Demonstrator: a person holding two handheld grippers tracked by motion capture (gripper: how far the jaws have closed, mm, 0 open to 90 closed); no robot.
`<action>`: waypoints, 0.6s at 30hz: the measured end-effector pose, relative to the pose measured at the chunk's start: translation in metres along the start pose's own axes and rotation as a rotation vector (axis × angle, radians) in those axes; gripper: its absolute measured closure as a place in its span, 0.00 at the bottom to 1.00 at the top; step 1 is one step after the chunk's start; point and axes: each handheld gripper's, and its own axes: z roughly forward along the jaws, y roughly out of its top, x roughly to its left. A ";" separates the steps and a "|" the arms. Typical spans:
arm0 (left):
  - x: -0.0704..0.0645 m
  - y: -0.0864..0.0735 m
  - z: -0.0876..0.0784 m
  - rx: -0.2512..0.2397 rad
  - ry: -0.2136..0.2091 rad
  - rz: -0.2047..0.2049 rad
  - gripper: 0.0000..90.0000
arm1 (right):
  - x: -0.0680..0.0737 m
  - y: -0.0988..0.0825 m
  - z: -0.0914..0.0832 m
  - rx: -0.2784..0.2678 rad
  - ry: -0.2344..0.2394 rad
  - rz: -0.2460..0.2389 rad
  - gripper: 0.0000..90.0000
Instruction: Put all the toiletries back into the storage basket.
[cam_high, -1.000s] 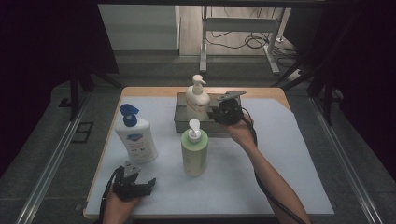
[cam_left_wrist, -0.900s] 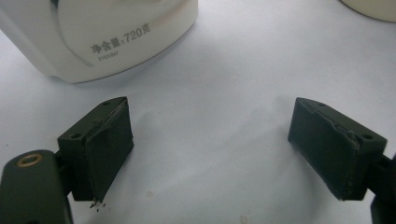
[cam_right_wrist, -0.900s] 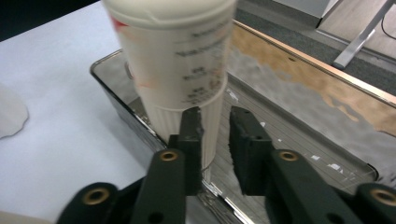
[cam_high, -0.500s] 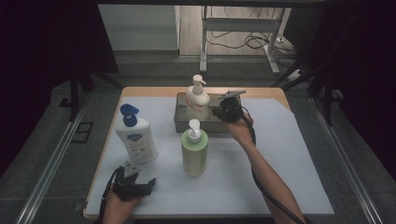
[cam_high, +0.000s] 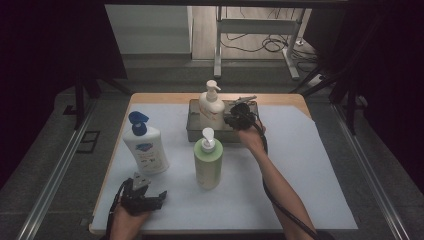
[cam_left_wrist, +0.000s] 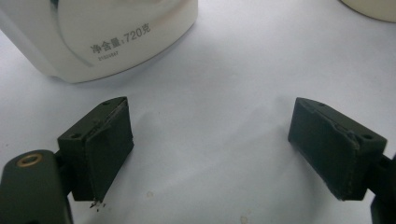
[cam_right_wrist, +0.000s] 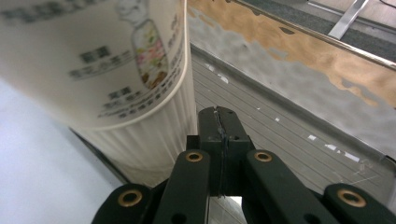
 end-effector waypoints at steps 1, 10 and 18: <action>0.000 0.000 0.000 0.000 -0.002 0.000 0.15 | 0.000 0.000 0.001 0.000 0.007 0.005 1.00; 0.000 0.000 0.000 0.001 0.000 0.001 0.15 | -0.001 -0.001 0.007 0.016 0.025 0.022 1.00; 0.000 0.000 0.000 0.000 -0.002 0.000 0.15 | 0.006 0.000 0.011 0.022 0.038 0.018 1.00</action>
